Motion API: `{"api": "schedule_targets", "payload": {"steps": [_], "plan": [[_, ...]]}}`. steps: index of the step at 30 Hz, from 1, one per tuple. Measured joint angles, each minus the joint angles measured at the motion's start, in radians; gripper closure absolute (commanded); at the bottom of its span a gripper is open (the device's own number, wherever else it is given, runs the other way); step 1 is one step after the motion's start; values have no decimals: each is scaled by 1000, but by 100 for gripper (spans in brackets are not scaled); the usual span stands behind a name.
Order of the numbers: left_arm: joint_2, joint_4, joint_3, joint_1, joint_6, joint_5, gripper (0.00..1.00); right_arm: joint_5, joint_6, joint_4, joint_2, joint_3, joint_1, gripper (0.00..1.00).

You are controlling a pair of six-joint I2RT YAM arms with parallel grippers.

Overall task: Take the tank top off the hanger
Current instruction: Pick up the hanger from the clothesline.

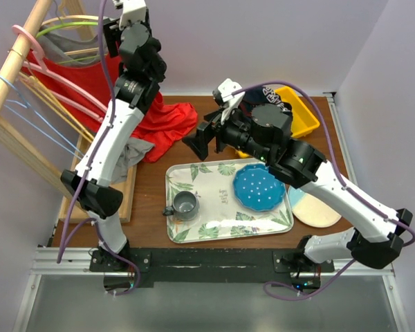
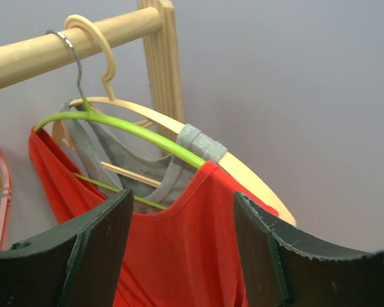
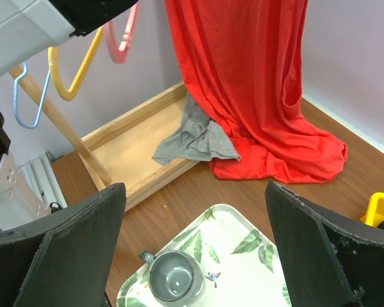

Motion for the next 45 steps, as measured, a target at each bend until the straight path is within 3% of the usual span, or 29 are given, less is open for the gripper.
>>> {"api": "schedule_targets", "payload": {"steps": [13,37,40,45], "plan": [[3,-39,14,216,-30,-22,43,-8,1,-26,59,53,0,6],[142,149,93,307,112,45,48,-8,-3,-109,125,147,0,6],[145,131,99,311,85,74,41,-8,-4,-114,142,157,0,6],[58,48,14,307,-34,151,38,-8,-10,-116,169,158,0,6]]}}
